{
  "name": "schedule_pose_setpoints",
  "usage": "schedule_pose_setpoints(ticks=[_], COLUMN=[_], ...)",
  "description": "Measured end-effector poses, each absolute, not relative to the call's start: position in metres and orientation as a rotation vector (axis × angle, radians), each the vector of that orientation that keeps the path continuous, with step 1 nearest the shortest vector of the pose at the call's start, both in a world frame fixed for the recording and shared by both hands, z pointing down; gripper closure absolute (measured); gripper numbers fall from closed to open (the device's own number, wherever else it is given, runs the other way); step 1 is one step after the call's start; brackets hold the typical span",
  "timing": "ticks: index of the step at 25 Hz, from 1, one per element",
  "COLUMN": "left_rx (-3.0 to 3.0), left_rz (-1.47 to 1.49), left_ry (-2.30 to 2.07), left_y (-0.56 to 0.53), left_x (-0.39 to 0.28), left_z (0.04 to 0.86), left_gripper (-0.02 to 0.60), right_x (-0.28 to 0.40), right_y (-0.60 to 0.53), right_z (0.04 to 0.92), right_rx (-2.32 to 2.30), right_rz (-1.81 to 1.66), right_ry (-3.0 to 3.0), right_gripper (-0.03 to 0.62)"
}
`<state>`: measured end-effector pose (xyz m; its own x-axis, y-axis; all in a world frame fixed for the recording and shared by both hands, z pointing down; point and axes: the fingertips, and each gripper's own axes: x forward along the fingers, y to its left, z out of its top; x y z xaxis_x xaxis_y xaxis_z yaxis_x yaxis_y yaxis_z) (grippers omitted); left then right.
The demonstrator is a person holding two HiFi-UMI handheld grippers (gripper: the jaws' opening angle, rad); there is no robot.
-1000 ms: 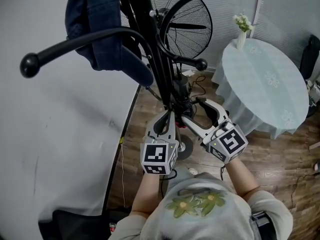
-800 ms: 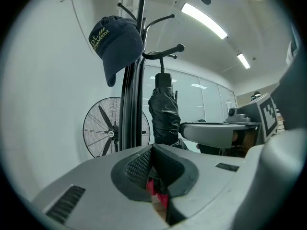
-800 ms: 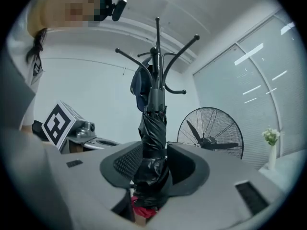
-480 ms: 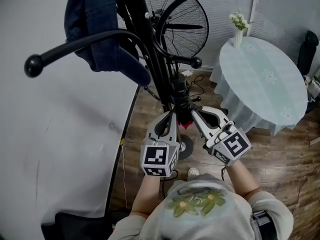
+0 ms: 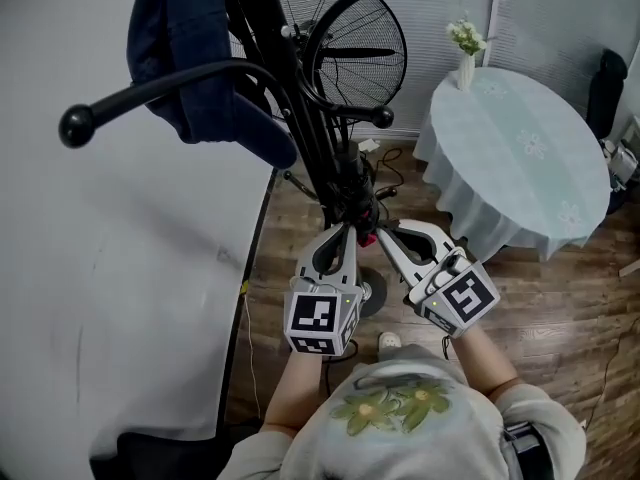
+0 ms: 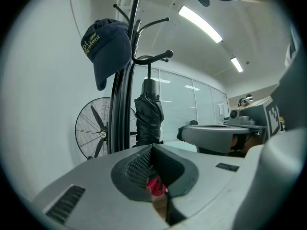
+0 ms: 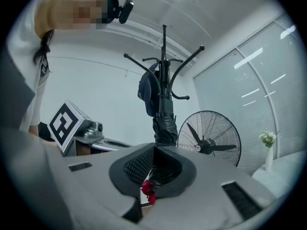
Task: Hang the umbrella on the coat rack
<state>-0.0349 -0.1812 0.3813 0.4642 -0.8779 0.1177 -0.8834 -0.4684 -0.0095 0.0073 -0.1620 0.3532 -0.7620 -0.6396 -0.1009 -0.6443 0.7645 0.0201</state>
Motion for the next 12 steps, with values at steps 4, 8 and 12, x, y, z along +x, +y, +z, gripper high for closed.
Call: schedule_pose_setpoints(ticks=[4, 8, 12], left_rx=[2.652, 2.665, 2.678], left_rz=[0.164, 0.174, 0.166], left_ry=[-1.569, -1.543, -1.524], left_y=[-0.1767, -0.1732, -0.1703], left_x=[-0.0351, -0.0348, -0.0354], left_z=[0.3807, 0.3806, 0.3774], left_gripper=[0.577, 0.577, 0.577], right_x=[0.0065, 0.0061, 0.0053], right_y=[-0.1588, -0.1565, -0.1539], right_z=[0.3529, 0.3536, 0.3543], right_rx=[-1.074, -1.106, -1.141], right_rz=[0.069, 0.059, 0.053], right_ry=[2.858, 2.852, 2.848], right_gripper=[0.597, 0.597, 0.597])
